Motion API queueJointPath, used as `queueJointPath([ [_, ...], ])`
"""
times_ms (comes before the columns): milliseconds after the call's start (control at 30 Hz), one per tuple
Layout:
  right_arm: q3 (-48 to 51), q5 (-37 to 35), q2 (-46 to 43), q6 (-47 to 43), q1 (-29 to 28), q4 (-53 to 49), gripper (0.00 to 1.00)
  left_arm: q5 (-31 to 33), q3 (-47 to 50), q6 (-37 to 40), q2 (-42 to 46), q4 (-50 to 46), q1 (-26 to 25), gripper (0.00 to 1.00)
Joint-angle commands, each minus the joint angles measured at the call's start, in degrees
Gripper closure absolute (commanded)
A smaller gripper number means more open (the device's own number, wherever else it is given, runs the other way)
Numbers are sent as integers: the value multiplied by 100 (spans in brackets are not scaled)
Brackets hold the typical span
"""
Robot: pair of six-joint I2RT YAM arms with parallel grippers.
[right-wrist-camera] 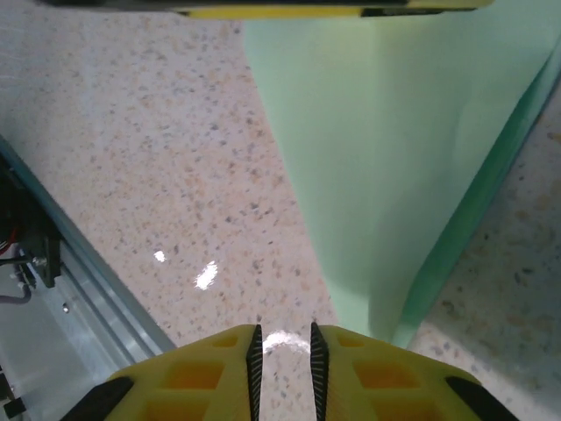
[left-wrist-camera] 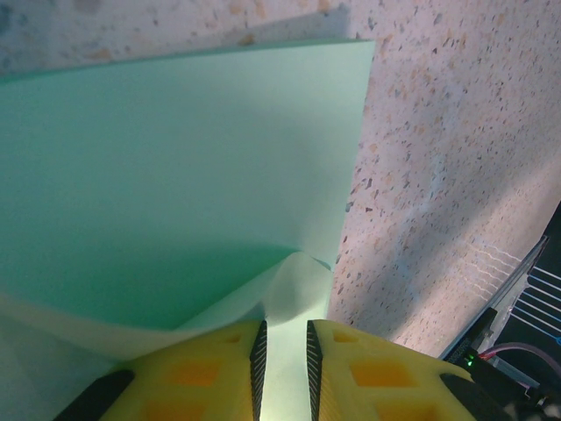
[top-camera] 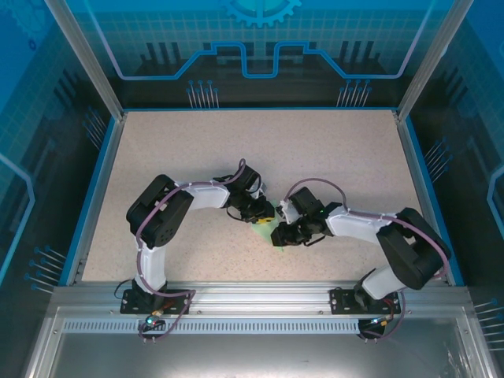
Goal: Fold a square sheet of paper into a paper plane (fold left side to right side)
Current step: Fourth fold the wing at the center of the table.
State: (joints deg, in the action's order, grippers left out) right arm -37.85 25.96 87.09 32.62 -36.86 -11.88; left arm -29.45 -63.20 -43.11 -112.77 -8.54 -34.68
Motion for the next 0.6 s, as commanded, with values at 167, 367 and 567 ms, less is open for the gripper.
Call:
queueJointPath([
  [167, -178, -241, 328, -99, -36, -331, 77, 333, 133, 163, -87, -414, 10, 77],
  [367, -88, -280, 324, -146, -44, -585, 77, 347, 126, 172, -87, -435, 13, 77],
  [567, 12, -356, 279, -193, -55, -868, 77, 358, 119, 189, -87, -464, 13, 77],
])
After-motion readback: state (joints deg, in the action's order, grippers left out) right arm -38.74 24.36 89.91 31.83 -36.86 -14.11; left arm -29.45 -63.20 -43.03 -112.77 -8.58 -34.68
